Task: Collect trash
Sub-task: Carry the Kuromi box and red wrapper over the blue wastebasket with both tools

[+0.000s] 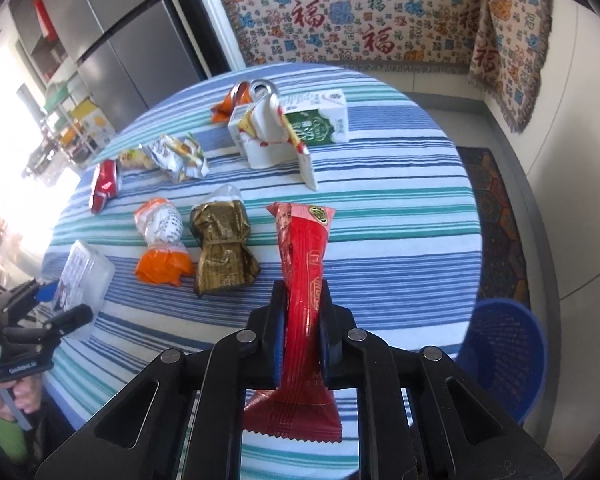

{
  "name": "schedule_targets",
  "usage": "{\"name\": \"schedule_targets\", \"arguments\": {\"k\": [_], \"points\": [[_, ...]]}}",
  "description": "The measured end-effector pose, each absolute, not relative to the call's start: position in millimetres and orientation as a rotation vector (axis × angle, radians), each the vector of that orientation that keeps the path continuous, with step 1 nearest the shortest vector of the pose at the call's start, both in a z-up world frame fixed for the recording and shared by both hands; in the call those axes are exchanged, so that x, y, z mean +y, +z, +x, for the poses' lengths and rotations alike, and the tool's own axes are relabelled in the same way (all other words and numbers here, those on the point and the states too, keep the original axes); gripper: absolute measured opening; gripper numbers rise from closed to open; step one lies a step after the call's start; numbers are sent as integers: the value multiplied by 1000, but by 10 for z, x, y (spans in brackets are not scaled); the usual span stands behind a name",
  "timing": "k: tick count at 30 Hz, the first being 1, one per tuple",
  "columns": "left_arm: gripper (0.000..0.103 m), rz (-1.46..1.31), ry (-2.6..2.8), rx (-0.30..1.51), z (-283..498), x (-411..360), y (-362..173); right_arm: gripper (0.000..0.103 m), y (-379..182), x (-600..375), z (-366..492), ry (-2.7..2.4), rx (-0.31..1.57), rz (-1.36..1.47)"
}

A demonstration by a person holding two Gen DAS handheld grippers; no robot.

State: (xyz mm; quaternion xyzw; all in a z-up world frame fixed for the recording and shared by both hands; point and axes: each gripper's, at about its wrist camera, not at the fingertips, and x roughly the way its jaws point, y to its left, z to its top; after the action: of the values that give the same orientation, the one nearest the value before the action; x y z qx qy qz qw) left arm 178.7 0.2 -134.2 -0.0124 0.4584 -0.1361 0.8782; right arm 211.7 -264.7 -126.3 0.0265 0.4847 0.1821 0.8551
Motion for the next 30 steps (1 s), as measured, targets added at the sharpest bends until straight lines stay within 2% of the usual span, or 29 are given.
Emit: {"name": "schedule_targets", "arguments": {"k": [8, 14, 23, 30], "points": [[64, 14, -503, 904, 1948, -1065, -1027, 12, -1143, -3483, 2030, 238, 996, 137], [64, 46, -653, 916, 2087, -2080, -1015, 12, -1182, -4309, 1932, 86, 1011, 196], [64, 98, -713, 985, 2372, -3400, -1507, 12, -1482, -5094, 1896, -33, 1025, 287], [64, 113, -725, 1037, 2490, -3861, -1943, 12, -1704, -5369, 1885, -41, 1049, 346]]}}
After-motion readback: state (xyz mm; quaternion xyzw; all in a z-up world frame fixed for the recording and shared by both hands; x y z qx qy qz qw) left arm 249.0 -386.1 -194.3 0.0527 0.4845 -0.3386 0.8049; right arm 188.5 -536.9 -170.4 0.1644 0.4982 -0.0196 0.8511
